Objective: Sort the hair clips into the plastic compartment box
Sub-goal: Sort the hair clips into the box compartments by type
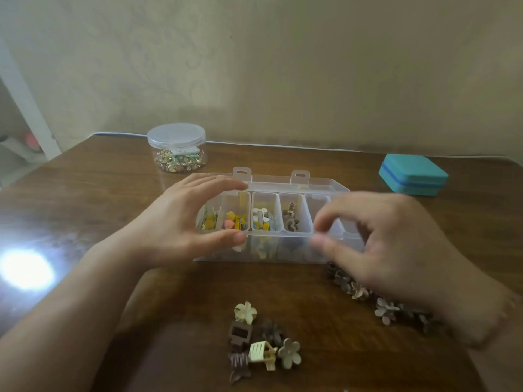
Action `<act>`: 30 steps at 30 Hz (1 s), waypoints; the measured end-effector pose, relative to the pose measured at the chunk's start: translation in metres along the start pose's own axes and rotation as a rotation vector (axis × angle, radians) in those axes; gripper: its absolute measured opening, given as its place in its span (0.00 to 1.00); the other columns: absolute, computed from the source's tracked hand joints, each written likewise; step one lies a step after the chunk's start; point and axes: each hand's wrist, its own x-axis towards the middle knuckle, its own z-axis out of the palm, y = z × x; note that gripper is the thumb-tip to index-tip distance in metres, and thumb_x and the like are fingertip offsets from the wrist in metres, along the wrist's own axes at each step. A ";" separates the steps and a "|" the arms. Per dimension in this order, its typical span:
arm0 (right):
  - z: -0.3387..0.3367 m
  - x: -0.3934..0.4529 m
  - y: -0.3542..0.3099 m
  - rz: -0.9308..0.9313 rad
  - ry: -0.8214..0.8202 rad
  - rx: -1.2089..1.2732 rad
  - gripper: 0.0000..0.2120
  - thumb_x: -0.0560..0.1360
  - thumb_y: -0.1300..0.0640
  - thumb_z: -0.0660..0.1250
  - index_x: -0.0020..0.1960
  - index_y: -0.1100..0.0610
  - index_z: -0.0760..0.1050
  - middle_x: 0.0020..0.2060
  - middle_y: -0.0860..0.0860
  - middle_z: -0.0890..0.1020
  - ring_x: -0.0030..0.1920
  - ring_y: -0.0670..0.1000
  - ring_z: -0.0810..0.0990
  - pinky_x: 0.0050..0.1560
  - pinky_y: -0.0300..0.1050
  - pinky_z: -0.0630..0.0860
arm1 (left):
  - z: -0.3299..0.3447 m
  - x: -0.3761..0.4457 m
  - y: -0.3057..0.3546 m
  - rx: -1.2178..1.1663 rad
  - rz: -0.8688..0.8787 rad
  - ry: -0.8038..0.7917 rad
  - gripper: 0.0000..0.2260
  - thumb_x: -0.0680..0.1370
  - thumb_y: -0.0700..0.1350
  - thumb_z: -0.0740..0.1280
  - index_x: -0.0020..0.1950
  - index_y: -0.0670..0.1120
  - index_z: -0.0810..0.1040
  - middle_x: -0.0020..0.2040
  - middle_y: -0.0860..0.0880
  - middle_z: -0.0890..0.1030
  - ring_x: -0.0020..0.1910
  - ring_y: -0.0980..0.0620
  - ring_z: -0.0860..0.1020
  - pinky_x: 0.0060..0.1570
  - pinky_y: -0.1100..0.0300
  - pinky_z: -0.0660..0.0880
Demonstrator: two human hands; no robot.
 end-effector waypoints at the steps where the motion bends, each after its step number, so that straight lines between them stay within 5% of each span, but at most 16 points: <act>1: -0.002 -0.002 -0.006 -0.063 -0.120 0.005 0.14 0.71 0.35 0.64 0.43 0.45 0.77 0.32 0.36 0.76 0.33 0.34 0.73 0.32 0.28 0.63 | 0.002 0.000 0.002 0.005 0.000 0.001 0.34 0.69 0.71 0.65 0.71 0.58 0.71 0.70 0.59 0.73 0.72 0.58 0.67 0.70 0.46 0.66; 4: 0.000 -0.006 -0.026 -0.197 -0.485 -0.054 0.22 0.66 0.26 0.61 0.44 0.44 0.72 0.35 0.38 0.77 0.37 0.39 0.74 0.35 0.31 0.63 | 0.005 0.001 0.008 0.060 -0.026 0.012 0.35 0.68 0.74 0.63 0.71 0.59 0.70 0.70 0.59 0.73 0.71 0.57 0.68 0.69 0.45 0.67; 10: 0.013 -0.007 -0.032 -0.308 -0.577 -0.066 0.09 0.72 0.42 0.64 0.44 0.44 0.66 0.39 0.42 0.78 0.41 0.43 0.76 0.41 0.41 0.74 | 0.002 0.003 0.007 0.049 -0.047 0.012 0.34 0.67 0.72 0.64 0.70 0.59 0.72 0.67 0.60 0.75 0.68 0.57 0.71 0.67 0.45 0.69; 14: 0.009 -0.007 -0.028 -0.288 -0.567 -0.061 0.05 0.72 0.46 0.64 0.43 0.45 0.69 0.37 0.42 0.79 0.40 0.43 0.75 0.39 0.33 0.68 | -0.010 0.000 -0.001 -0.004 -0.073 -0.029 0.35 0.64 0.74 0.67 0.68 0.63 0.72 0.66 0.63 0.75 0.68 0.60 0.71 0.67 0.47 0.70; 20: 0.010 -0.006 -0.032 -0.316 -0.548 0.030 0.15 0.71 0.33 0.63 0.51 0.41 0.70 0.42 0.39 0.78 0.43 0.40 0.75 0.40 0.34 0.69 | -0.018 -0.004 0.002 0.046 -0.103 -0.066 0.36 0.64 0.76 0.64 0.70 0.65 0.68 0.68 0.65 0.72 0.69 0.61 0.68 0.69 0.48 0.67; 23: 0.017 -0.008 -0.032 -0.366 -0.545 -0.024 0.10 0.74 0.40 0.63 0.51 0.43 0.72 0.43 0.41 0.79 0.44 0.41 0.76 0.42 0.41 0.76 | -0.013 -0.003 0.014 0.210 -0.093 -0.067 0.41 0.64 0.80 0.56 0.73 0.63 0.65 0.72 0.61 0.70 0.72 0.57 0.66 0.71 0.48 0.64; 26: 0.013 -0.006 -0.027 -0.336 -0.522 -0.013 0.06 0.74 0.44 0.64 0.50 0.43 0.73 0.43 0.40 0.79 0.44 0.41 0.77 0.43 0.37 0.74 | -0.005 -0.002 0.023 0.304 -0.097 -0.063 0.45 0.64 0.82 0.52 0.75 0.61 0.64 0.73 0.59 0.69 0.73 0.55 0.66 0.72 0.48 0.64; 30: 0.007 -0.002 -0.012 -0.133 -0.129 0.184 0.08 0.72 0.43 0.66 0.49 0.44 0.76 0.40 0.39 0.79 0.36 0.44 0.78 0.35 0.34 0.74 | -0.004 -0.001 0.023 0.327 -0.135 -0.075 0.45 0.63 0.81 0.53 0.75 0.61 0.63 0.73 0.58 0.70 0.73 0.54 0.67 0.70 0.51 0.66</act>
